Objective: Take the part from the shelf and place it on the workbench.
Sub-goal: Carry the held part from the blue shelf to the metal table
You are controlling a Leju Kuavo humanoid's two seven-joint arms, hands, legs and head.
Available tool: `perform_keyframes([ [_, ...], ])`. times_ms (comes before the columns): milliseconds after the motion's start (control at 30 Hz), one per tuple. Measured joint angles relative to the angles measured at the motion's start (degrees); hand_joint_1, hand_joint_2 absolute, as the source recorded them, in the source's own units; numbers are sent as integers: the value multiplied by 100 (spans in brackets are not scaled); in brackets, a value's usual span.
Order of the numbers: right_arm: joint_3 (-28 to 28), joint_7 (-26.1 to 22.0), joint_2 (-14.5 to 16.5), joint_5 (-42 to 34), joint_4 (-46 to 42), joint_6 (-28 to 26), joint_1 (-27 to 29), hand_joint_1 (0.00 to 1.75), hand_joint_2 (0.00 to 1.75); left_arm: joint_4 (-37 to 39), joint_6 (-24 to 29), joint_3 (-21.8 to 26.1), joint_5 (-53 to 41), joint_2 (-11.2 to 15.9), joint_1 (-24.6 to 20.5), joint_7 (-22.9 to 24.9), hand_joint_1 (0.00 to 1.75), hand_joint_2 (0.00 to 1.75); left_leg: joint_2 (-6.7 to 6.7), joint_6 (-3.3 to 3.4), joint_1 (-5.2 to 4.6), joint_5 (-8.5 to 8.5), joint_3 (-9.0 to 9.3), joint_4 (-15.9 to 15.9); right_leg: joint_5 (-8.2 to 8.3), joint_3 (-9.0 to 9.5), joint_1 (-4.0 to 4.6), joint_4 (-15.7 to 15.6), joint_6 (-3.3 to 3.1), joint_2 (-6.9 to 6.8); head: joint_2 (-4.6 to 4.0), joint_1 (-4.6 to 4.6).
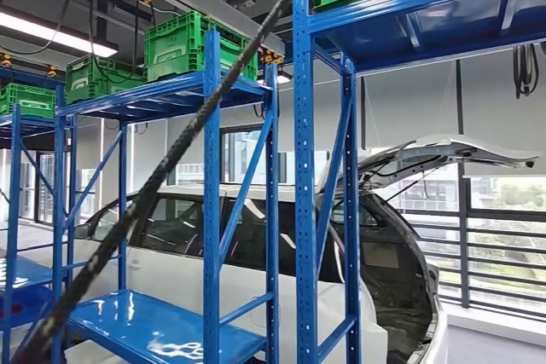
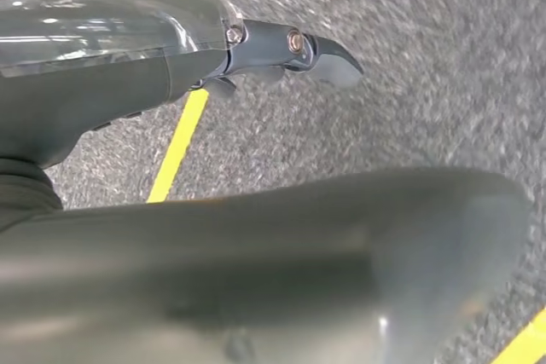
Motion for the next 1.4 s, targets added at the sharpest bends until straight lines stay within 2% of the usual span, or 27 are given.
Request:
perform_keyframes([
  [67,19,7,2,5,39,0,-3,175,175,0,-1,0,-3,16,-17,-9,0,175,92,-39,4,-263,-264,643,2,-10,6,3,-6,-131,0,1],
  [100,31,10,3,8,61,1,-5,175,175,0,-2,0,-3,20,-16,-24,0,175,116,-56,8,-265,-300,768,0,-10,8,7,-5,-194,0,1],
  [133,44,11,5,9,78,1,-10,175,175,0,-3,0,-2,23,-11,-45,0,175,142,-68,13,-164,-236,678,-4,-9,8,12,0,-250,0,1],
  [233,96,14,31,11,96,1,-44,175,175,-2,-8,1,5,45,-24,-111,0,175,381,-62,4,321,306,-348,-42,-9,25,63,57,-382,0,1],
  [300,129,28,43,19,102,1,-78,175,175,-2,-9,0,9,52,-51,-141,0,175,490,-4,-33,386,452,-679,-61,-30,56,105,110,-458,0,1],
  [367,160,56,57,31,126,1,-108,175,175,-2,-12,0,10,52,-50,-169,0,175,426,77,-49,384,430,-691,-71,-39,63,117,154,-530,0,1],
  [433,192,79,78,34,161,-1,-145,175,175,-2,-20,1,9,52,-40,-187,0,175,347,145,-31,412,414,-700,-201,-76,41,235,209,-409,0,1],
  [467,205,89,84,35,180,-1,-164,175,175,-2,-24,1,8,52,-47,-190,0,175,308,175,-16,428,407,-706,-357,-161,30,452,235,-292,0,1],
  [533,226,98,85,36,226,-5,-182,175,175,-2,-33,1,7,52,-69,-192,0,175,215,212,-12,445,393,-705,-745,-475,20,1207,256,-112,0,1],
  [567,236,105,84,36,253,-7,-182,175,175,-2,-36,1,5,52,-72,-192,0,175,163,220,-17,449,389,-704,-874,-634,20,1572,256,-89,0,1],
  [600,247,110,84,34,280,-11,-182,175,175,-2,-37,1,2,52,-69,-192,0,175,111,225,-25,453,389,-703,-900,-726,21,1776,249,-82,0,1],
  [633,258,117,84,31,310,-19,-185,175,175,-2,-38,0,-2,52,-65,-192,0,175,55,227,-33,456,390,-703,-811,-713,22,1748,233,-73,0,1],
  [667,267,124,84,24,339,-30,-192,175,175,-1,-40,0,-8,51,-62,-192,0,175,-3,228,-40,458,395,-702,-629,-597,25,1496,207,-46,0,1],
  [733,272,131,84,4,407,-60,-215,175,175,0,-47,0,-20,32,-67,-198,0,175,-124,220,-53,467,394,-698,-217,-231,31,695,122,142,0,1],
  [767,269,128,83,-5,441,-69,-226,175,175,0,-50,0,-26,18,-72,-203,0,175,-178,205,-51,476,383,-694,-95,-98,36,399,91,236,0,1],
  [833,261,112,79,-14,504,-75,-238,175,175,0,-49,0,-41,-6,-68,-211,0,175,-265,155,-32,508,338,-691,-48,-21,46,196,64,310,0,1],
  [900,259,92,84,-12,542,-70,-243,175,175,0,-45,1,-57,-8,-41,-215,0,175,-291,98,-22,517,291,-688,-40,-16,34,126,50,210,0,1],
  [967,263,79,96,0,561,-54,-248,175,175,0,-43,1,-62,-15,-32,-217,0,175,-118,43,-33,349,179,-482,-17,-6,3,50,15,94,0,1],
  [1033,269,75,102,29,582,-31,-243,175,175,0,-39,0,-63,-22,-55,-218,0,175,76,-6,-17,-8,-90,141,-3,-12,-2,34,-6,-29,0,1],
  [1067,271,74,102,42,596,-22,-240,175,175,0,-37,0,-63,-22,-63,-218,0,175,106,-29,-3,-155,-240,497,-4,-16,-1,36,-6,-96,0,1],
  [1100,274,74,102,54,611,-17,-235,175,175,0,-36,0,-63,-22,-62,-217,0,175,121,-49,10,-216,-328,726,-6,-18,-1,39,-4,-158,0,1],
  [1133,278,74,102,59,622,-15,-232,175,175,0,-36,0,-63,-22,-56,-217,0,175,137,-66,23,-176,-326,765,-10,-18,-1,43,1,-215,0,1],
  [1167,280,74,102,61,627,-14,-229,175,175,0,-36,0,-63,-22,-49,-217,0,175,165,-79,37,-37,-214,574,-17,-15,-3,50,13,-266,0,1],
  [1200,281,74,103,64,629,-11,-230,175,175,0,-35,0,-63,-22,-46,-217,0,175,234,-87,45,158,-19,211,-31,-10,-5,63,33,-313,0,1],
  [1267,282,75,104,67,627,-1,-241,175,175,0,-35,0,-63,-25,-64,-213,0,175,434,-67,14,388,320,-449,-67,-16,18,106,95,-395,0,1],
  [1333,285,76,105,75,626,17,-257,175,175,0,-34,0,-63,-28,-76,-205,0,175,511,2,-29,387,397,-648,-89,-23,47,135,152,-476,0,1],
  [1400,289,78,105,86,626,38,-284,175,175,0,-31,1,-62,-28,-56,-197,0,175,424,88,-31,398,380,-655,-115,-8,36,142,201,-533,0,1],
])
